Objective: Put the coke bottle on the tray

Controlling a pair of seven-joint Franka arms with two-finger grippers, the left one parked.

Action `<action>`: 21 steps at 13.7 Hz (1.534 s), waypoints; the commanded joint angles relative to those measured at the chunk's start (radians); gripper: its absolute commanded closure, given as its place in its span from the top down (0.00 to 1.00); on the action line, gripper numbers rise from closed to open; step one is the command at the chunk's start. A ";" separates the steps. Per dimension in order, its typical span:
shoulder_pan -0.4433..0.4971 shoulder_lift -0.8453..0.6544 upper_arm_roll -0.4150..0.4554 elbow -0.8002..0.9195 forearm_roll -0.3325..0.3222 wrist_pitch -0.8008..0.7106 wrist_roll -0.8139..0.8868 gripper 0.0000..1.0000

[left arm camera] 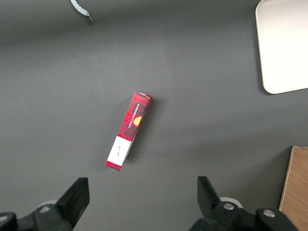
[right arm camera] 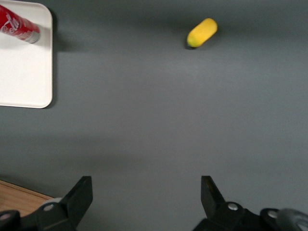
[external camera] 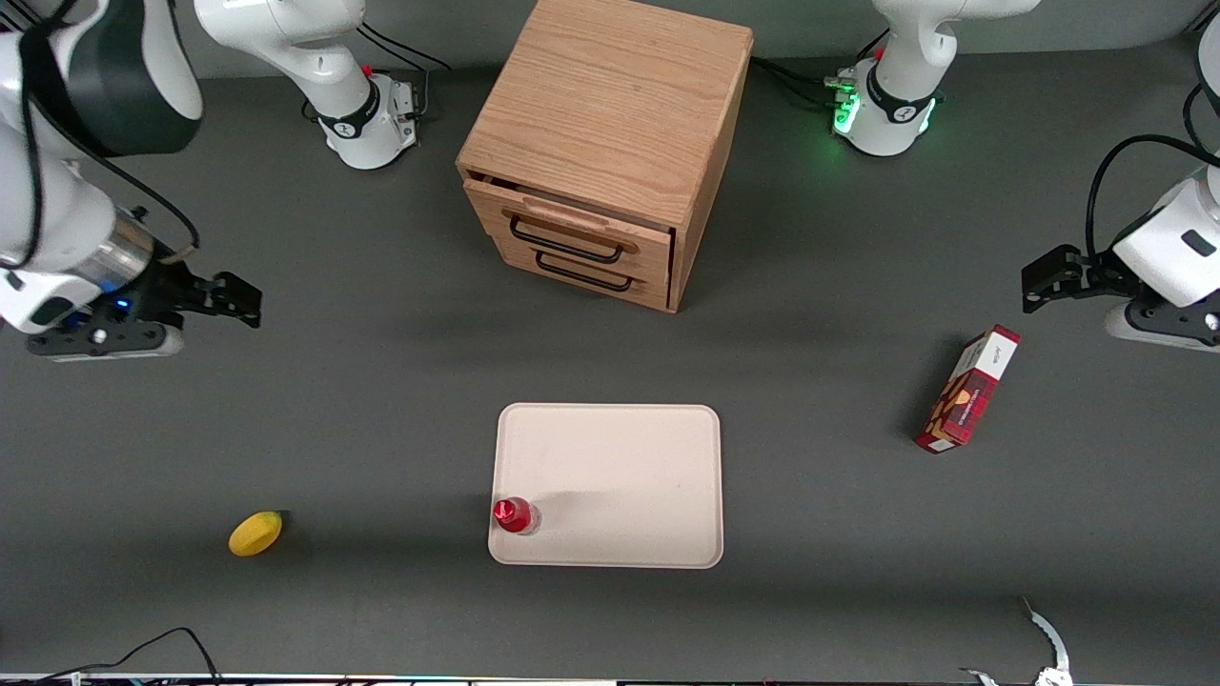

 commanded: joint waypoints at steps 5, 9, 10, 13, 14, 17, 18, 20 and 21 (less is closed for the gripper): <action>-0.109 -0.156 0.002 0.019 0.021 -0.133 -0.097 1.00; -0.172 -0.156 0.008 0.166 0.030 -0.298 -0.144 1.00; -0.174 -0.128 0.008 0.247 0.045 -0.360 -0.152 1.00; -0.194 -0.071 0.011 0.416 0.053 -0.449 -0.145 1.00; -0.195 -0.077 0.011 0.412 0.056 -0.443 -0.141 1.00; -0.201 -0.117 0.029 0.357 0.068 -0.394 -0.135 1.00; -0.218 -0.120 0.057 0.349 0.068 -0.384 -0.135 1.00; -0.235 -0.119 0.085 0.347 0.067 -0.383 -0.134 1.00; -0.235 -0.119 0.088 0.347 0.067 -0.383 -0.134 1.00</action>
